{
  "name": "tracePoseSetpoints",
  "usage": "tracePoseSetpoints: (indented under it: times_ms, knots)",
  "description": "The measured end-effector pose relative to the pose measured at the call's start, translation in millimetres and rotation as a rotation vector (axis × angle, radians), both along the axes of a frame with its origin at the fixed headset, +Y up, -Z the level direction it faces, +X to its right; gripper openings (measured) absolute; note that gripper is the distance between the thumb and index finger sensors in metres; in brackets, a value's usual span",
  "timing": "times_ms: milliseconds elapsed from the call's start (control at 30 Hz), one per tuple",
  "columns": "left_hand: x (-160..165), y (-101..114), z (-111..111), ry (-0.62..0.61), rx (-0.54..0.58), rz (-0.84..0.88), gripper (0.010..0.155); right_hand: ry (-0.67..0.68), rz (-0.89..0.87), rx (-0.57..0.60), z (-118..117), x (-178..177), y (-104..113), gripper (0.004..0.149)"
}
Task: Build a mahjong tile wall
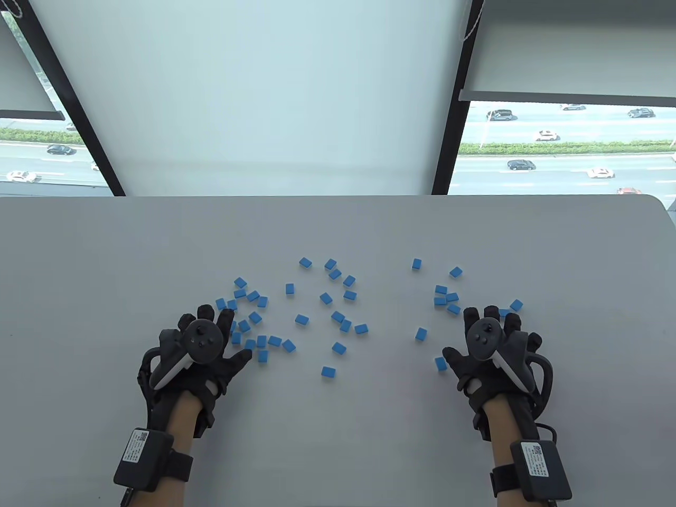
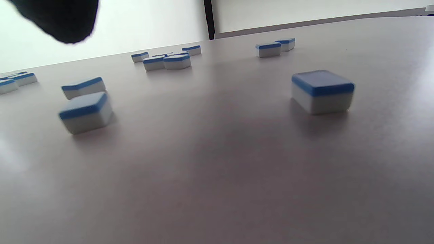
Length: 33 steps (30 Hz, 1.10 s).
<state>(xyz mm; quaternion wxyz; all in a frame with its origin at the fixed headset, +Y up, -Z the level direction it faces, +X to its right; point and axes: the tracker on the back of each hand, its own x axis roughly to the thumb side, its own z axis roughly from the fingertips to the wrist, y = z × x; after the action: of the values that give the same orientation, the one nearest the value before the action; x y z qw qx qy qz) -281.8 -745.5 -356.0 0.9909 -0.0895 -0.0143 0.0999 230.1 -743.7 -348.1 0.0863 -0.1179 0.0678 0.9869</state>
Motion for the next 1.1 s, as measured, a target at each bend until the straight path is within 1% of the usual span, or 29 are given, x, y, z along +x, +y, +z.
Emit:
tracePoseSetpoints:
  times_ms: [133, 267, 333, 400, 567, 700, 867, 1100]
  knots:
    - [0.1, -1.0, -0.7, -0.005, -0.001, 0.007, 0.089, 0.040, -0.023, 0.041, 1.0, -4.6, 7.5, 0.084]
    - [0.5, -0.7, -0.8, -0.008, -0.008, 0.005, 0.089, 0.108, -0.022, 0.053, -0.1, -12.9, 9.9, 0.082]
    - [0.5, -0.9, -0.9, -0.009, -0.012, 0.006, 0.089, 0.173, -0.011, -0.001, -1.9, -21.6, 5.4, 0.079]
    - [0.5, -1.1, -0.5, -0.008, -0.020, 0.006, 0.089, 0.205, 0.017, -0.046, -3.3, -28.0, 0.1, 0.074]
    - [0.3, -0.1, 0.0, -0.006, -0.019, 0.014, 0.089, 0.236, 0.073, -0.103, -6.4, -39.5, -11.3, 0.067]
    - [0.9, -0.7, -0.5, -0.010, -0.021, 0.013, 0.089, 0.244, 0.069, -0.094, -8.1, -45.1, -12.9, 0.057]
    - [2.0, -1.1, -0.9, -0.012, -0.027, 0.007, 0.089, 0.269, 0.098, -0.074, -7.8, -54.5, -13.8, 0.056]
    - [3.9, -0.8, -1.7, -0.016, -0.027, -0.009, 0.088, 0.351, 0.062, -0.023, -6.1, -79.5, -12.8, 0.057]
